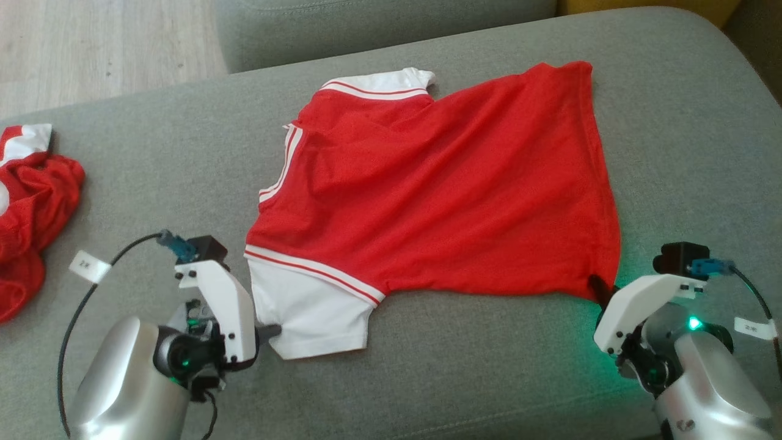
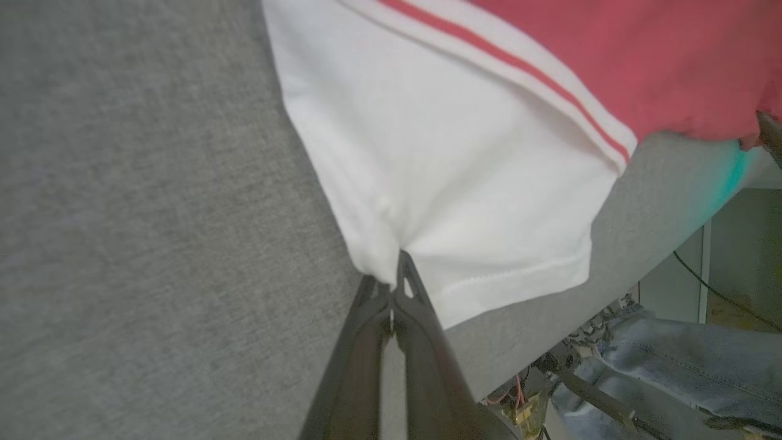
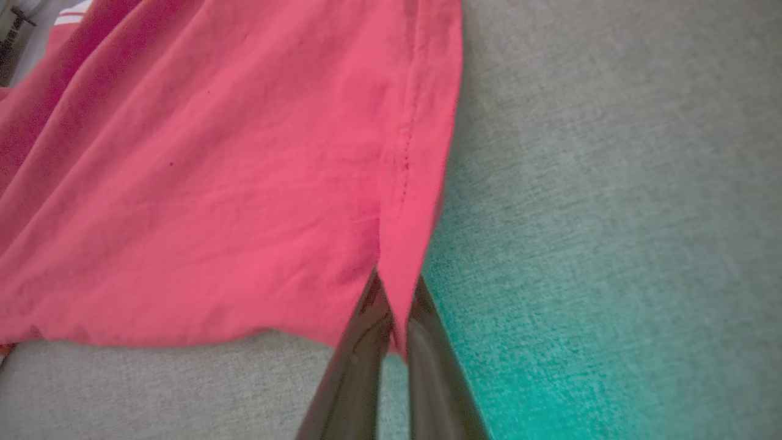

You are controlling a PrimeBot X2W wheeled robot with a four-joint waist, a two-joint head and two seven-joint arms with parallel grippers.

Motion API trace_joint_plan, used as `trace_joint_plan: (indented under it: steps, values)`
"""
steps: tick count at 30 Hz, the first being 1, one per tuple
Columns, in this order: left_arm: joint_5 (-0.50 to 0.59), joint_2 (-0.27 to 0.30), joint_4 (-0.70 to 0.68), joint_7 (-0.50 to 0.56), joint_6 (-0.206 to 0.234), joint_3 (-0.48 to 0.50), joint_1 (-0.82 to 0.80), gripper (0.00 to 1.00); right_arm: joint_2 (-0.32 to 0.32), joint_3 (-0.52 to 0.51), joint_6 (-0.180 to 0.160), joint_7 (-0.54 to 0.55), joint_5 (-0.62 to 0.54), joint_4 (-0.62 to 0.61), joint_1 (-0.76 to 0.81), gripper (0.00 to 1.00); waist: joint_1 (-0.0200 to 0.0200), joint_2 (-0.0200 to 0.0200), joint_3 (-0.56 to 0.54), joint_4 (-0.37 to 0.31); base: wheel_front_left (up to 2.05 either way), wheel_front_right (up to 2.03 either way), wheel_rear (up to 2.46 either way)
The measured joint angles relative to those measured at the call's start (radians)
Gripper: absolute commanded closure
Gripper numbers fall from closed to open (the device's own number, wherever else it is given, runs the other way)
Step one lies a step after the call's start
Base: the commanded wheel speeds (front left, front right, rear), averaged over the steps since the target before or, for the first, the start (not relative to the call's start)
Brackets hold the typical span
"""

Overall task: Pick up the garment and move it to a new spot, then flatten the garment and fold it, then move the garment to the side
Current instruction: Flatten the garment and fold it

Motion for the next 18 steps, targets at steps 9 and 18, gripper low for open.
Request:
trace_joint_plan:
  steps: [9,18]
  values:
    - [-0.066,0.003,-0.069,-0.059,0.000,0.024,0.000,1.00,-0.034,0.008,0.000,-0.068,0.058,-0.018,0.000,1.00,0.0000,0.0000,-0.020,0.007,0.00,0.00,0.00]
    - [-0.114,-0.027,-0.158,-0.135,0.045,0.100,-0.148,1.00,-0.096,0.053,0.000,-0.029,0.267,-0.210,-0.146,1.00,0.0000,0.0000,0.041,0.007,0.00,0.00,0.00]
